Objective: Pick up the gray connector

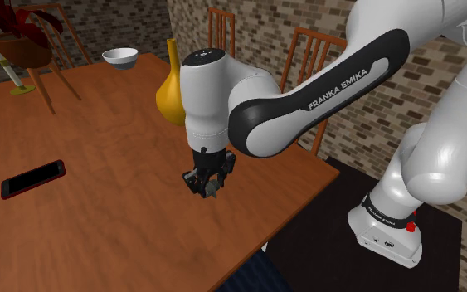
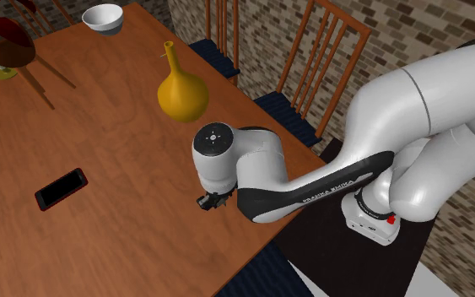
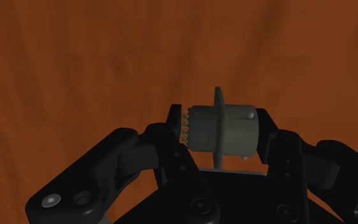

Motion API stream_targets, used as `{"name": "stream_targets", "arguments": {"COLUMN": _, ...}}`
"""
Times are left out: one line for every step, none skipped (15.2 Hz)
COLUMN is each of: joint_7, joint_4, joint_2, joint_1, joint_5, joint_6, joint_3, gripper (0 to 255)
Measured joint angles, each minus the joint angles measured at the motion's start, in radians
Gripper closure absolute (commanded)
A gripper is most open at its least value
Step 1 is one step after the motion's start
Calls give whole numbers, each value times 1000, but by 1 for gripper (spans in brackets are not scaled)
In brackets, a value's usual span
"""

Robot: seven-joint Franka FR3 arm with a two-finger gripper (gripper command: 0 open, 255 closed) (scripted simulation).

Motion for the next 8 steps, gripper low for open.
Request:
{"name": "stream_targets", "arguments": {"joint_7": 0, "joint_4": 0, "joint_2": 0, "joint_1": 0, "joint_5": 0, "joint_6": 0, "joint_3": 0, "gripper": 255}}
{"name": "stream_targets", "arguments": {"joint_7": 0, "joint_4": 0, "joint_2": 0, "joint_1": 0, "joint_5": 0, "joint_6": 0, "joint_3": 0, "gripper": 255}}
{"name": "stream_targets", "arguments": {"joint_7": 0, "joint_4": 0, "joint_2": 0, "joint_1": 0, "joint_5": 0, "joint_6": 0, "joint_3": 0, "gripper": 255}}
{"name": "stream_targets", "arguments": {"joint_7": 0, "joint_4": 1, "joint_2": 1, "joint_1": 0, "joint_5": -1, "joint_6": 0, "joint_3": 0, "gripper": 255}}
{"name": "stream_targets", "arguments": {"joint_7": -1, "joint_4": 4, "joint_2": -2, "joint_1": 0, "joint_5": 1, "joint_6": -6, "joint_3": 0, "gripper": 255}}
{"name": "stream_targets", "arguments": {"joint_7": -3, "joint_4": 10, "joint_2": -8, "joint_1": 0, "joint_5": 6, "joint_6": -17, "joint_3": 0, "gripper": 255}}
{"name": "stream_targets", "arguments": {"joint_7": -6, "joint_4": 19, "joint_2": -12, "joint_1": -1, "joint_5": 8, "joint_6": -29, "joint_3": 0, "gripper": 255}}
{"name": "stream_targets", "arguments": {"joint_7": -8, "joint_4": 27, "joint_2": -16, "joint_1": -1, "joint_5": 11, "joint_6": -41, "joint_3": -1, "gripper": 255}}
